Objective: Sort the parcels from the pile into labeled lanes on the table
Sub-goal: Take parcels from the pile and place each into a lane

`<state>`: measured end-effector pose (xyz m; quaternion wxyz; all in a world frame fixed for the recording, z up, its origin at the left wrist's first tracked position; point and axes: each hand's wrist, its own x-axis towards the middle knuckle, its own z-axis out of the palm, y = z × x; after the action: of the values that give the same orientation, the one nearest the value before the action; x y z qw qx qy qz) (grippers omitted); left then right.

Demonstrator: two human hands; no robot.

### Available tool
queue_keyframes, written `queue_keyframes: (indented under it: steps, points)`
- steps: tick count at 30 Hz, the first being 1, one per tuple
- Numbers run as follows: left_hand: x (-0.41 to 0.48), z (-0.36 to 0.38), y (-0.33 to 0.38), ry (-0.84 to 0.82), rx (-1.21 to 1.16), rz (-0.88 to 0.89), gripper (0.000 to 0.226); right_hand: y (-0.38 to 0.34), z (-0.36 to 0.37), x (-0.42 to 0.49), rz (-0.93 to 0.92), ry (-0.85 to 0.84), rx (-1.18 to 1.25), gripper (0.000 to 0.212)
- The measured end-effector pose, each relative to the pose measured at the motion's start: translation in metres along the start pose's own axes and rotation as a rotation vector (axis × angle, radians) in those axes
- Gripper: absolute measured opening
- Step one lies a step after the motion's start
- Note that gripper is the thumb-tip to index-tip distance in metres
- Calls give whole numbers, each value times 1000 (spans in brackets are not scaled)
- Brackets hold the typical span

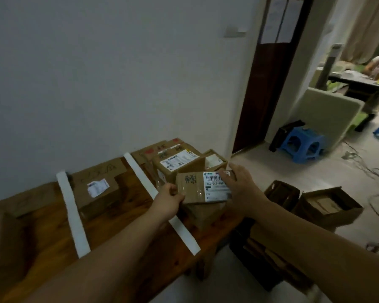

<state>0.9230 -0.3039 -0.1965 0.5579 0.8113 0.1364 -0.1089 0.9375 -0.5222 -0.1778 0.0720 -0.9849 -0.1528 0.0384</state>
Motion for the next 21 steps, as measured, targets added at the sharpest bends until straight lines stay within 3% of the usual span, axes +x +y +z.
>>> queue_keyframes:
  steps: [3,9,14,21]
  points:
    - [1,15,2,33,-44,-48,8,16,7,21,-41,-56,11,85]
    - [22,31,-2,61,-26,-116,19,37,17,66,-80,-126,35,70]
    - [46,38,2,104,-6,-142,21,51,24,97,-111,-110,91,70]
    - [50,48,17,238,26,-216,31,67,18,134,-296,-156,131,68]
